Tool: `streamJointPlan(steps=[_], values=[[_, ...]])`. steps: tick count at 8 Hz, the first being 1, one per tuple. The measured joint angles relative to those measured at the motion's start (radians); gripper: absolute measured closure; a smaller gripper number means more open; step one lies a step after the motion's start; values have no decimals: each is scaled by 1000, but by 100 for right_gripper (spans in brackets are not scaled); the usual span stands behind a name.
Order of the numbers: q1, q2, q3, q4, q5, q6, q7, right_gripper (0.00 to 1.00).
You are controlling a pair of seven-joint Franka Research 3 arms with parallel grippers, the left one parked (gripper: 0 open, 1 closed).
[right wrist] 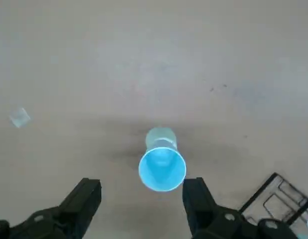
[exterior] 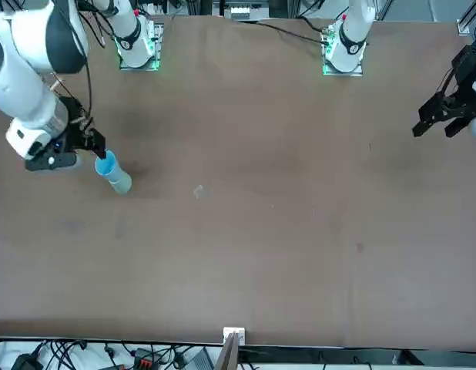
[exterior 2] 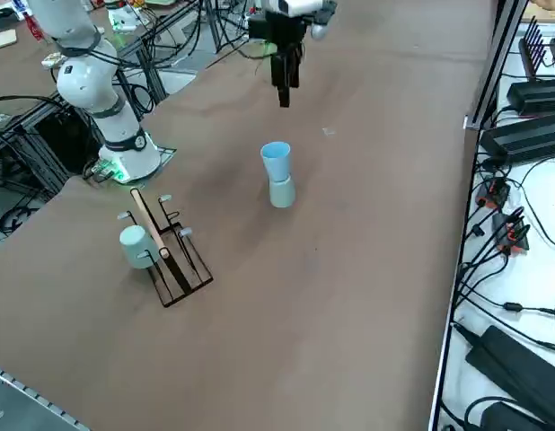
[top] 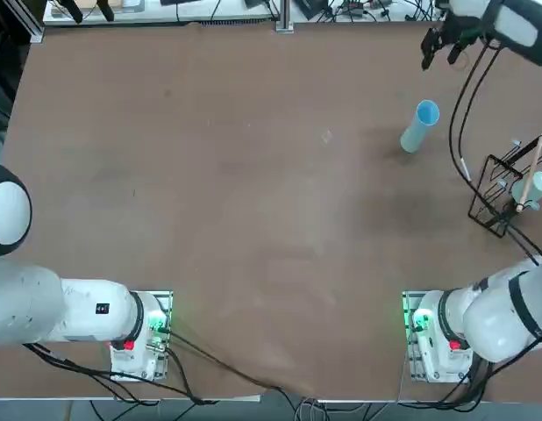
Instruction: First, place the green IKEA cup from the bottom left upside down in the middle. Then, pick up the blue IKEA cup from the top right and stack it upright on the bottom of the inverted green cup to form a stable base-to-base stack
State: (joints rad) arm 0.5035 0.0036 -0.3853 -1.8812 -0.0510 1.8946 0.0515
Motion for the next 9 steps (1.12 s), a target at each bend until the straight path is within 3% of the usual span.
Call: streamJointPlan(steps=[4,6,9], values=[[9,-99,-5,55,43,-67,48,0],[9,-90,-6,149,45,-145,50,0],[8,-63,-8,191,46,-150,52,0]])
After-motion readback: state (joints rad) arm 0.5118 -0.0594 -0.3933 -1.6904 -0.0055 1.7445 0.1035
